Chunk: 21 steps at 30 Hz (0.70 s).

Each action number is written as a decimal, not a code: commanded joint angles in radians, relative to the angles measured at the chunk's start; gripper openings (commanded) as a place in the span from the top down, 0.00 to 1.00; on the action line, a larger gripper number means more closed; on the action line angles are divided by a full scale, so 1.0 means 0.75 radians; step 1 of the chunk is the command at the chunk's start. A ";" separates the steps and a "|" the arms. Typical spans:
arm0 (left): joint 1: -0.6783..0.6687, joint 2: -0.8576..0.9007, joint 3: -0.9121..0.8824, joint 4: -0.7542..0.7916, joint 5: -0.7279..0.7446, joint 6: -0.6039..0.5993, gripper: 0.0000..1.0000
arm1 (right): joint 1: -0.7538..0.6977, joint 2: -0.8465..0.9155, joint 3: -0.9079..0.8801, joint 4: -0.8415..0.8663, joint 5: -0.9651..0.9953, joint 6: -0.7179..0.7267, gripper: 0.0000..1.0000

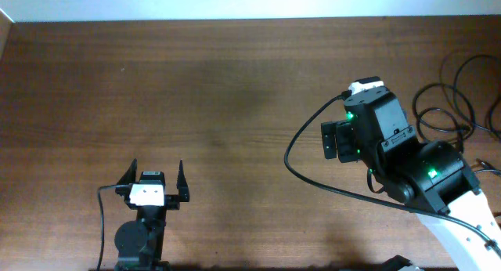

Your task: Untangle cables

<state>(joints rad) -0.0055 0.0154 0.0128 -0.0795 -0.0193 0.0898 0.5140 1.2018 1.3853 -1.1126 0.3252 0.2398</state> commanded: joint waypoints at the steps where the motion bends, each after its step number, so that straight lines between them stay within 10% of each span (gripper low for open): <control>1: -0.007 -0.014 -0.006 -0.005 -0.004 0.022 0.01 | 0.004 0.003 -0.002 0.003 0.022 0.016 0.01; 15: -0.007 -0.014 -0.006 -0.006 -0.004 0.022 0.01 | -0.421 -0.167 -0.002 0.013 0.001 0.017 0.01; 21: -0.007 -0.014 -0.006 -0.005 -0.004 0.022 0.01 | -0.504 -0.419 -0.192 0.347 -0.125 0.017 0.01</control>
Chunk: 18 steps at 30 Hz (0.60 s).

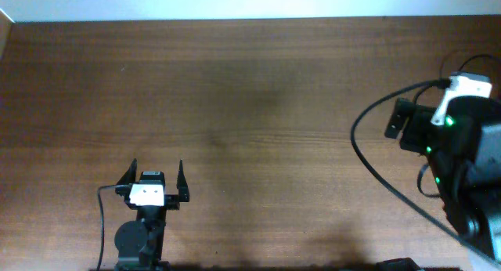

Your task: Untangle cables

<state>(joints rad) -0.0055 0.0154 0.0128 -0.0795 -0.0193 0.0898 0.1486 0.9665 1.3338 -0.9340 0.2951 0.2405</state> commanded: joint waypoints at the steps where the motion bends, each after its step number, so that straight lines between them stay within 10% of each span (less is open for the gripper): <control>1: -0.007 -0.014 -0.006 -0.005 -0.004 0.022 0.01 | -0.017 -0.157 -0.206 0.208 -0.106 0.016 0.01; 11: -0.007 -0.014 -0.006 -0.005 -0.004 0.022 0.01 | -0.017 -0.567 -1.127 1.377 -0.229 0.016 0.01; 18: -0.007 -0.014 -0.006 -0.006 -0.004 0.022 0.01 | -0.036 -0.686 -1.330 1.506 -0.232 0.016 0.01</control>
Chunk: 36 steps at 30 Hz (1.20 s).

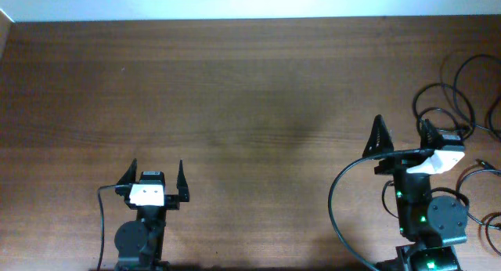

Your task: Untangle cables

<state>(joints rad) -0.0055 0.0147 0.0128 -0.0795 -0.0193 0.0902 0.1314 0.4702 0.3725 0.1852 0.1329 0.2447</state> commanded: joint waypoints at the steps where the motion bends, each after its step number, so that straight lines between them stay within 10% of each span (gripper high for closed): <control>1: -0.007 -0.013 -0.006 -0.005 -0.004 0.021 0.01 | -0.013 -0.027 -0.070 0.018 -0.018 0.011 0.01; 25: -0.007 -0.013 -0.006 -0.005 -0.004 0.022 0.01 | -0.065 -0.361 -0.489 0.127 -0.023 0.009 0.01; 36: -0.007 -0.013 -0.006 -0.005 -0.004 0.022 0.01 | -0.082 -0.623 -0.489 -0.343 -0.184 -0.312 0.01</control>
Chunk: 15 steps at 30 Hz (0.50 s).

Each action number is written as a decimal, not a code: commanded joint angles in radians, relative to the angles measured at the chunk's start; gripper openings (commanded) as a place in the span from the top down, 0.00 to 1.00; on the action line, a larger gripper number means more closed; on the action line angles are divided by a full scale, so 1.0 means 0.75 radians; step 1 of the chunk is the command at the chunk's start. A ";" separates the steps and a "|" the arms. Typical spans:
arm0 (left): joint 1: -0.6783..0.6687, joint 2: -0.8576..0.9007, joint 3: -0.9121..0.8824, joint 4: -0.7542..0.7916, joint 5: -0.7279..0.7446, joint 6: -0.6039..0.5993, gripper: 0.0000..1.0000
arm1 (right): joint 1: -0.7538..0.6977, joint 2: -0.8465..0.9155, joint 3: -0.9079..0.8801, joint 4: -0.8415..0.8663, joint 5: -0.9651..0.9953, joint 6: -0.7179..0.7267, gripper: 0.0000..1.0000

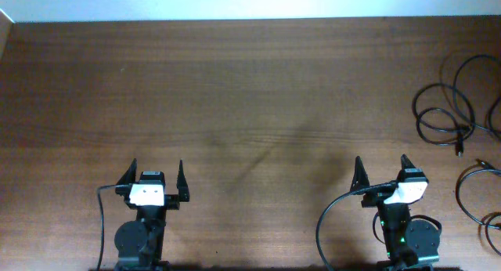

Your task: Untangle cables

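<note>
Black cables lie at the table's right edge in the overhead view: a looped bundle (445, 113) at the upper right and a separate cable (472, 194) lower down, partly cut off by the frame. My right gripper (380, 169) is open near the front edge, left of the lower cable and holding nothing. My left gripper (157, 173) is open at the front left, far from the cables.
The brown wooden table (235, 91) fills the view, with a pale wall strip along the back. Each arm's own black lead curls beside its base at the front edge.
My right gripper has drawn back toward the front edge and slightly left, from beside the cable loops to its base. The left arm has not moved.
My right arm was stretched out over the table's right middle, wrist turned. It then swung to the far right over the cables. Then it stood open beside the loops, and now it rests low at the front. The cables lie apart at the right edge.
</note>
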<state>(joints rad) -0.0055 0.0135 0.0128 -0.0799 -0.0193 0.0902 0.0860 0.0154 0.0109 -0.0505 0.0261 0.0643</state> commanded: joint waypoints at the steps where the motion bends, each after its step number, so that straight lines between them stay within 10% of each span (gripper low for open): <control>1: -0.007 -0.011 -0.006 -0.005 -0.004 0.022 0.01 | -0.034 -0.016 -0.007 -0.040 -0.051 -0.071 0.01; 15: -0.007 -0.011 -0.006 -0.005 -0.004 0.021 0.01 | -0.039 -0.016 -0.007 -0.039 -0.055 -0.061 0.01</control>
<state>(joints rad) -0.0055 0.0135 0.0128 -0.0799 -0.0193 0.0902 0.0658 0.0147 0.0105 -0.0742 -0.0021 0.0223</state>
